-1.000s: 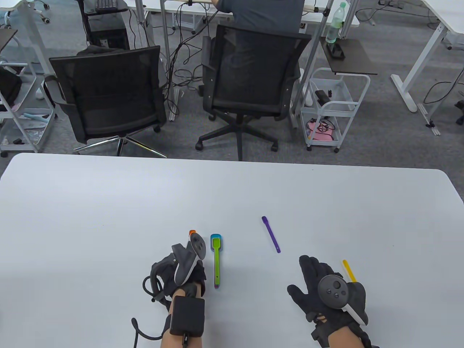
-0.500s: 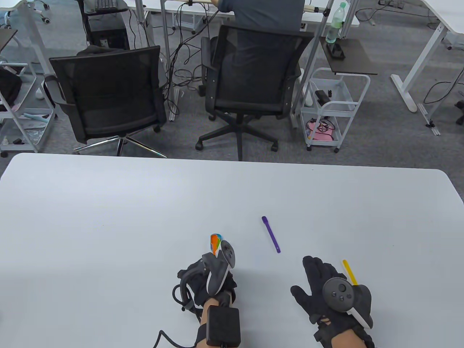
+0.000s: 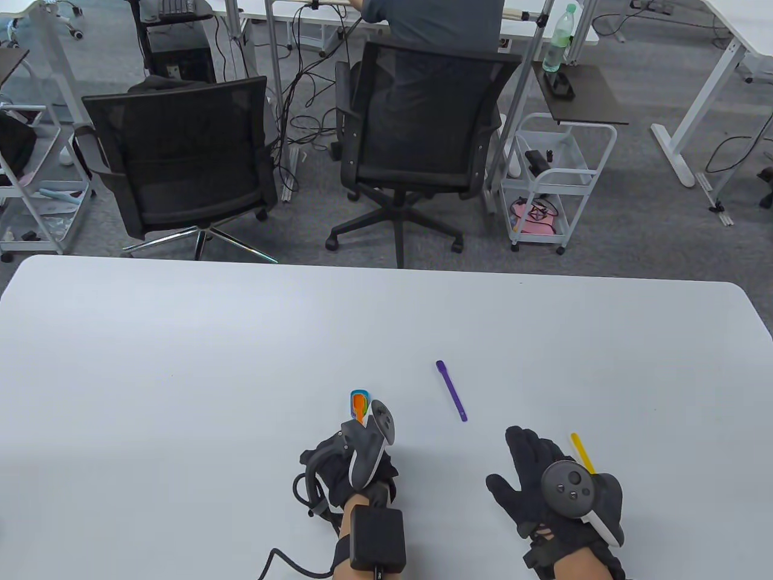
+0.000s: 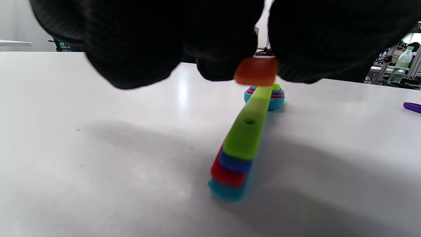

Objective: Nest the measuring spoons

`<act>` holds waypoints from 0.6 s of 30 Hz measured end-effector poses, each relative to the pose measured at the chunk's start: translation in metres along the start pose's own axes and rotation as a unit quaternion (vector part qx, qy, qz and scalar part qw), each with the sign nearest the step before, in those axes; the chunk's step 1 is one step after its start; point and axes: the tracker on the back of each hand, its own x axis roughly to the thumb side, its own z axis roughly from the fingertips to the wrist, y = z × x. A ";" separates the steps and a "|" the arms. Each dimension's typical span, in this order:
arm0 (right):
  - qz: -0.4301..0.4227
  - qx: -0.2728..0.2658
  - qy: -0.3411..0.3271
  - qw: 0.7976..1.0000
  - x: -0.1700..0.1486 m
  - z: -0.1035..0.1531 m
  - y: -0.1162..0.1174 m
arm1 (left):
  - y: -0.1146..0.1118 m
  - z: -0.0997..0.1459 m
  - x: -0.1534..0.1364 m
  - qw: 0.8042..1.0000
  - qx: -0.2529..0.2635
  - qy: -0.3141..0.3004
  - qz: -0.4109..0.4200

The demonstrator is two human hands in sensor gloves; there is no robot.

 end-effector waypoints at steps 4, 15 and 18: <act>-0.002 0.001 0.001 1.000 0.000 0.000 0.000 | -0.004 0.000 0.002 1.000 0.000 -0.002 -0.004; -0.009 0.003 0.003 1.000 -0.002 0.000 0.000 | -0.003 0.004 0.002 1.000 0.001 -0.001 -0.004; -0.010 0.005 0.003 1.000 -0.002 0.000 0.000 | -0.003 0.004 0.002 1.000 0.002 -0.005 0.001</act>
